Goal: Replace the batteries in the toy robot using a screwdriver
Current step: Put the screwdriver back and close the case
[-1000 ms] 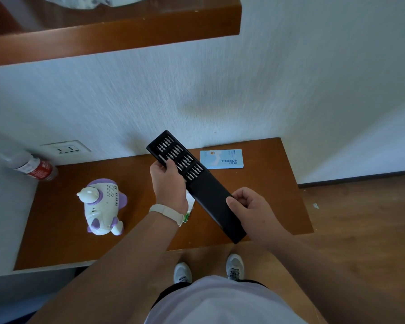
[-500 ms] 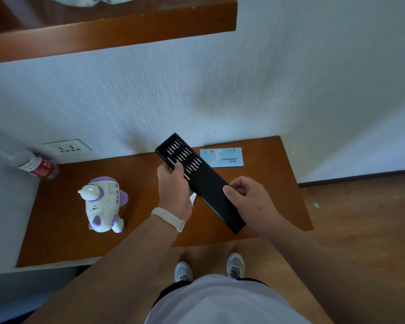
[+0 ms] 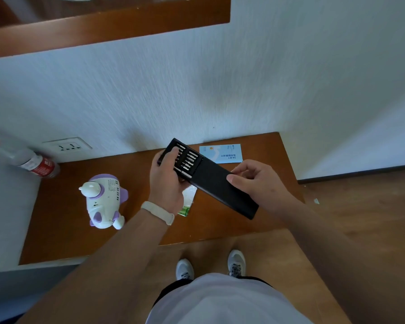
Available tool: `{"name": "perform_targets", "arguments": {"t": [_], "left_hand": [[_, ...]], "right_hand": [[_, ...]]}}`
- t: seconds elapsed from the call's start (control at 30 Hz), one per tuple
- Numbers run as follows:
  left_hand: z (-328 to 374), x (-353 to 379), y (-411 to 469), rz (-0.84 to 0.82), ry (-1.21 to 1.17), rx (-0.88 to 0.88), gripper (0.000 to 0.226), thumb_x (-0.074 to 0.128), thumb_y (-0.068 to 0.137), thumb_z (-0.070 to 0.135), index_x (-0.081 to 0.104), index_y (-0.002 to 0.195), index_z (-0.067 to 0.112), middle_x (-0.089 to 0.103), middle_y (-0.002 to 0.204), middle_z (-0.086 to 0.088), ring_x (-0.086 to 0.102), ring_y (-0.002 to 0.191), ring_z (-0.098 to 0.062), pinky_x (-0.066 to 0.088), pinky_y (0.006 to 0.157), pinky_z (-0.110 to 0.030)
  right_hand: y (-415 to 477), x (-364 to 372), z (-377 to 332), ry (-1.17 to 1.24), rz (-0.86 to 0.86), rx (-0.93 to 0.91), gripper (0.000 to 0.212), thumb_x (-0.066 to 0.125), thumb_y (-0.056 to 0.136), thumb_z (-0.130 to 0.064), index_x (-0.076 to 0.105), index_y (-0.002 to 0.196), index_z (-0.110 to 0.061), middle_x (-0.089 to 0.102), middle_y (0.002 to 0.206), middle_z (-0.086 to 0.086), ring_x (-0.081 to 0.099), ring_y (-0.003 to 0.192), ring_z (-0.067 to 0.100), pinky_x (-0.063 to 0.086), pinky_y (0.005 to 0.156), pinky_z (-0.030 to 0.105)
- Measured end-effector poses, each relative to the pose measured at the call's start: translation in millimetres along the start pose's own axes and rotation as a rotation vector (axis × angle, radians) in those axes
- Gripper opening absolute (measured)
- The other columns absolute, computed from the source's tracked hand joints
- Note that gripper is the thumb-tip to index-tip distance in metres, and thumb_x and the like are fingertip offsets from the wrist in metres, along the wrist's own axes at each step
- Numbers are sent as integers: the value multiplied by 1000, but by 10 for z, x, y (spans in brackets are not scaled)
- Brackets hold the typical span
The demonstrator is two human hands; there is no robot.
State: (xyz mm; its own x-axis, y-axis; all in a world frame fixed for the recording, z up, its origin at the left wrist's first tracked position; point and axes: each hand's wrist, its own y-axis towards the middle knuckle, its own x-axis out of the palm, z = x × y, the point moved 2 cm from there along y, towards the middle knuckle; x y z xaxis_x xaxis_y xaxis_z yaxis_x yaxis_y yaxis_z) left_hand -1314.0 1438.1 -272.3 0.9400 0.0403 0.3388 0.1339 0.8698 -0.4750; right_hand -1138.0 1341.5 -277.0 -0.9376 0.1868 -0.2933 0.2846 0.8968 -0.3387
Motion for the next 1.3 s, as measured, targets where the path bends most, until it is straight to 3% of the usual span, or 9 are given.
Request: {"name": "perform_targets", "arguments": {"t": [0.1,0.2,0.27,0.43,0.57,0.87,1.1,1.3], "left_hand": [[115,-41,60,-13,67,47,20,53,99,8,59,115,19,67,106,-8,70,91,-22,59,62,-34],[122,-63,61,-13,62,65,29,49,101,4,61,120,21,67,114,-8,70,96,-22,60,64,-34],[71,-71,44,-19,45,63,33,47,102,4,61,126,22,66,118,-7,69,102,-23,60,68,-35],[-112,-118,-55,-77,176,116,37,51,102,9,55,134,27,63,125,-3,65,113,-26,60,81,-43],[-172,-185,-169,-99,356,212,46,62,97,17,47,139,29,59,126,0,66,110,-23,61,72,-33],[-282,-194,-321,-109,298,192,59,74,84,21,44,135,30,59,121,0,70,102,-13,61,67,-30],[-500,-55,-455,-119,340,191,60,77,84,18,46,133,35,54,121,5,62,109,-21,62,70,-32],[-572,-76,-412,-85,426,192,65,76,86,22,42,140,36,51,124,4,58,113,-25,63,73,-33]], "right_hand": [[3,-80,40,40,65,-29,5,67,91,-31,65,92,-26,68,90,-11,63,97,12,49,60,18],[-34,-71,160,370,168,38,6,65,92,-20,64,98,-18,69,100,-3,61,108,20,56,65,25],[-79,-22,224,463,219,65,14,65,92,-19,61,105,-22,65,109,0,59,110,22,58,68,28],[-152,47,245,389,319,28,26,66,91,-20,52,111,-28,56,108,-7,56,104,17,53,59,15],[-160,19,244,355,317,-12,26,67,90,-20,52,109,-29,57,107,-8,56,103,16,53,59,15],[-148,-7,245,286,237,-26,23,69,88,-20,55,105,-27,58,108,-7,56,107,17,53,62,18],[-191,175,190,234,244,-5,22,67,89,-26,52,103,-32,55,104,-8,58,97,14,53,60,15],[-160,266,213,163,295,52,34,63,91,-33,42,117,-32,50,108,-8,57,98,15,57,68,21]]}}
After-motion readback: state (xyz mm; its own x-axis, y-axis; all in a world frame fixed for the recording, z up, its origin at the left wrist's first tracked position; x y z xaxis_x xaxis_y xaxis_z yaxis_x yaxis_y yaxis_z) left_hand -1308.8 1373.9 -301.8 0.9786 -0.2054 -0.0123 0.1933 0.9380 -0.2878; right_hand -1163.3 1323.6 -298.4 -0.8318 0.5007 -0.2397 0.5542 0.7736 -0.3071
